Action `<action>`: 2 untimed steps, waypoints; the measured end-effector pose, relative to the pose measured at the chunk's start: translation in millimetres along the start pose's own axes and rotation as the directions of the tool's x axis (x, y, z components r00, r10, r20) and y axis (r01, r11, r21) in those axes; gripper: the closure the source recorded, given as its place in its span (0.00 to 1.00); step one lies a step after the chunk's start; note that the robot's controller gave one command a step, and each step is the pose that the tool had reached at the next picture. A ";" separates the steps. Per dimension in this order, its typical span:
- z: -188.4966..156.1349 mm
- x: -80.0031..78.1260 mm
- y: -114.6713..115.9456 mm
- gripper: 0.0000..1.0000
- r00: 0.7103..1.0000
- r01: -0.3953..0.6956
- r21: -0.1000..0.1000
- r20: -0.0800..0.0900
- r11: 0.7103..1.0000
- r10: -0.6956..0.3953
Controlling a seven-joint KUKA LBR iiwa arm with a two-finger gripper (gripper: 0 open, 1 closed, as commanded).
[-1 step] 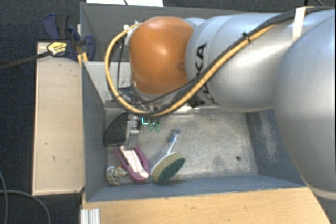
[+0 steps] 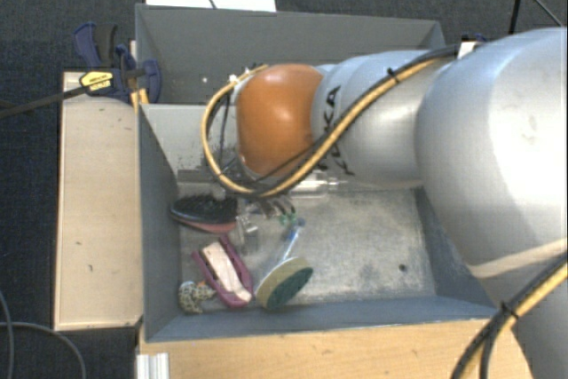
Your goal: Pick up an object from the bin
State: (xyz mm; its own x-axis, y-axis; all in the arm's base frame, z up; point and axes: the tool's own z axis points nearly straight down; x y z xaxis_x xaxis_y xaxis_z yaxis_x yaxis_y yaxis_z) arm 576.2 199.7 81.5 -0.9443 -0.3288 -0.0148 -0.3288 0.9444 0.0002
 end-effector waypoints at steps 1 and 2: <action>-2.2 -1.0 -0.1 1.00 1.000 -0.007 0.001 0.005 1.000 0.007; -107.9 23.3 26.5 1.00 0.999 0.034 -0.001 -0.006 0.999 -0.034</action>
Offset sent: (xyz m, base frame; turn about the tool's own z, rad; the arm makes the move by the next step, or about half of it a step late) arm 0.0000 0.0000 0.0000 0.0000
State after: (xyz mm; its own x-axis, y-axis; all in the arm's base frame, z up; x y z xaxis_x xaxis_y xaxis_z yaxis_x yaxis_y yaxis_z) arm 543.9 216.5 189.0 -0.9325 -0.3610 -0.0085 -0.3610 0.9326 0.0006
